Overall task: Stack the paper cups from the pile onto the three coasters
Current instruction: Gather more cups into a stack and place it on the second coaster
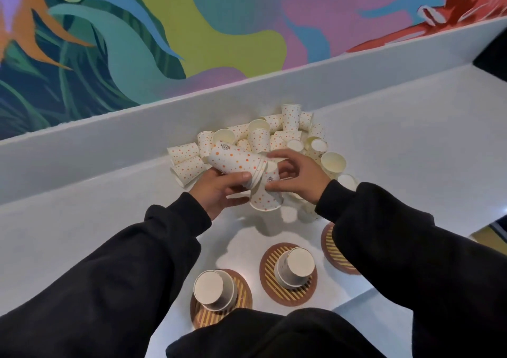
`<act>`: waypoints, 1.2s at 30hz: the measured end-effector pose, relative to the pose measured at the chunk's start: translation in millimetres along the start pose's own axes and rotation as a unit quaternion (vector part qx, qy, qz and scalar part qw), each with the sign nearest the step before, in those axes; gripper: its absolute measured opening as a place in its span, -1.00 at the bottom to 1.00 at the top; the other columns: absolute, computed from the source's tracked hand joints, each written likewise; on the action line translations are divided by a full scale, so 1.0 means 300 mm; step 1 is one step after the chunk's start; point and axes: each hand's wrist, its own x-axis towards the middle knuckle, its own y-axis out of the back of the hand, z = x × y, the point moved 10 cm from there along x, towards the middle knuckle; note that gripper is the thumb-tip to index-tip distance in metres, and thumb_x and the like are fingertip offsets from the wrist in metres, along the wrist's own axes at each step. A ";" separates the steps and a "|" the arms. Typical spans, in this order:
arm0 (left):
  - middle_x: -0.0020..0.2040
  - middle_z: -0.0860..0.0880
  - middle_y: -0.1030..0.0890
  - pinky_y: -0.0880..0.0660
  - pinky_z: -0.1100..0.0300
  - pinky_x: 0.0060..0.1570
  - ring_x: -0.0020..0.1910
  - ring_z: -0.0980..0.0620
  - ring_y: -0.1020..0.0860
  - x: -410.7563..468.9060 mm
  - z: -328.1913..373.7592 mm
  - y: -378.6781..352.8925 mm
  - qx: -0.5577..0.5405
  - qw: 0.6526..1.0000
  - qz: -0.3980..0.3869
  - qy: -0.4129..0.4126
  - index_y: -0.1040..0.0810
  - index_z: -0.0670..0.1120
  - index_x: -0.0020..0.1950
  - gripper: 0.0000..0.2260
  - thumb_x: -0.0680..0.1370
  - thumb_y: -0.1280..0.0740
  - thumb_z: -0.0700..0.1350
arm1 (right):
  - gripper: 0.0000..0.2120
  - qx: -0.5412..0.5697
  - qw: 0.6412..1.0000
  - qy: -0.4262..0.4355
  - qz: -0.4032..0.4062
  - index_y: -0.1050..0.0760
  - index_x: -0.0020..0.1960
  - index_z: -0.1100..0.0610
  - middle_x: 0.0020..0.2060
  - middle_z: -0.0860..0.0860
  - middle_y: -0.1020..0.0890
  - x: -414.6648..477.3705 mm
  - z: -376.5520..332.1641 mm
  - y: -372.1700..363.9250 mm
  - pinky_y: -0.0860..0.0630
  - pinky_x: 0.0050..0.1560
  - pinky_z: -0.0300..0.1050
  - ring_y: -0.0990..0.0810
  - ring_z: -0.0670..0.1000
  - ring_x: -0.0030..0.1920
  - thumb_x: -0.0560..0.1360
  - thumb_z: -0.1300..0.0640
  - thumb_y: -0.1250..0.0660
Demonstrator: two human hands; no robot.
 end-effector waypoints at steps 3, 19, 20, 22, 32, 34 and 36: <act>0.20 -0.17 -0.69 -0.58 -0.27 0.19 0.20 -0.26 -0.64 -0.039 0.027 -0.019 0.039 0.999 -0.006 -0.003 -0.56 -0.14 0.35 -0.42 0.34 -0.59 -0.12 | -0.27 -0.007 1.000 0.016 0.012 -0.45 0.35 -0.01 -0.03 0.14 -0.73 -0.043 -0.039 0.000 -0.67 0.10 0.00 -0.72 0.09 -0.04 0.29 0.24 -0.70; 0.17 -0.09 -0.71 -0.62 -0.19 0.17 0.18 -0.13 -0.67 -0.227 0.052 -0.247 0.133 0.990 -0.040 -0.036 -0.56 -0.11 0.30 -0.34 0.24 -0.67 -0.26 | -0.16 0.063 0.995 0.080 0.003 -0.49 0.35 -0.01 0.20 0.04 -0.67 -0.311 -0.089 0.092 -0.63 0.27 0.09 -0.69 0.08 0.19 0.15 0.19 -0.75; 0.16 -0.08 -0.71 -0.61 -0.17 0.18 0.18 -0.12 -0.67 -0.237 0.050 -0.257 0.155 0.986 -0.036 -0.048 -0.58 -0.09 0.29 -0.33 0.20 -0.69 -0.21 | -0.15 0.066 0.994 0.084 0.003 -0.48 0.37 0.01 0.22 0.05 -0.66 -0.325 -0.084 0.094 -0.62 0.28 0.08 -0.68 0.08 0.21 0.15 0.22 -0.74; 0.15 -0.04 -0.72 -0.60 -0.12 0.21 0.18 -0.06 -0.67 -0.260 0.050 -0.272 0.207 0.975 -0.033 -0.072 -0.61 -0.07 0.27 -0.34 0.18 -0.69 -0.12 | -0.17 0.054 0.994 0.093 -0.012 -0.49 0.37 0.05 0.26 0.04 -0.65 -0.346 -0.075 0.085 -0.59 0.32 0.11 -0.66 0.08 0.26 0.18 0.24 -0.75; 0.08 0.31 -0.65 -0.57 0.25 0.06 0.08 0.31 -0.60 -0.359 -0.050 -0.355 0.428 0.897 -0.001 -0.113 -0.51 0.36 0.15 -0.41 0.24 -0.66 0.02 | -0.31 -0.119 0.988 0.071 -0.069 -0.51 0.29 -0.24 0.12 -0.29 -0.66 -0.459 0.064 0.028 -0.57 0.05 -0.26 -0.63 -0.11 0.12 0.24 -0.15 -0.70; 0.07 0.35 -0.63 -0.54 0.33 0.03 0.09 0.36 -0.57 -0.358 -0.090 -0.357 0.436 0.892 0.002 -0.120 -0.48 0.42 0.12 -0.41 0.25 -0.66 0.01 | -0.31 -0.134 0.986 0.059 -0.077 -0.50 0.32 -0.21 0.12 -0.30 -0.65 -0.465 0.121 0.011 -0.57 0.07 -0.25 -0.62 -0.15 0.13 0.27 -0.09 -0.70; 0.10 0.32 -0.63 -0.54 0.31 0.06 0.12 0.33 -0.57 -0.349 -0.146 -0.350 0.440 0.890 0.005 -0.117 -0.48 0.41 0.17 -0.39 0.26 -0.65 0.01 | -0.31 -0.143 0.985 0.043 -0.082 -0.50 0.35 -0.18 0.13 -0.29 -0.65 -0.465 0.182 -0.004 -0.57 0.06 -0.25 -0.61 -0.16 0.14 0.29 -0.11 -0.68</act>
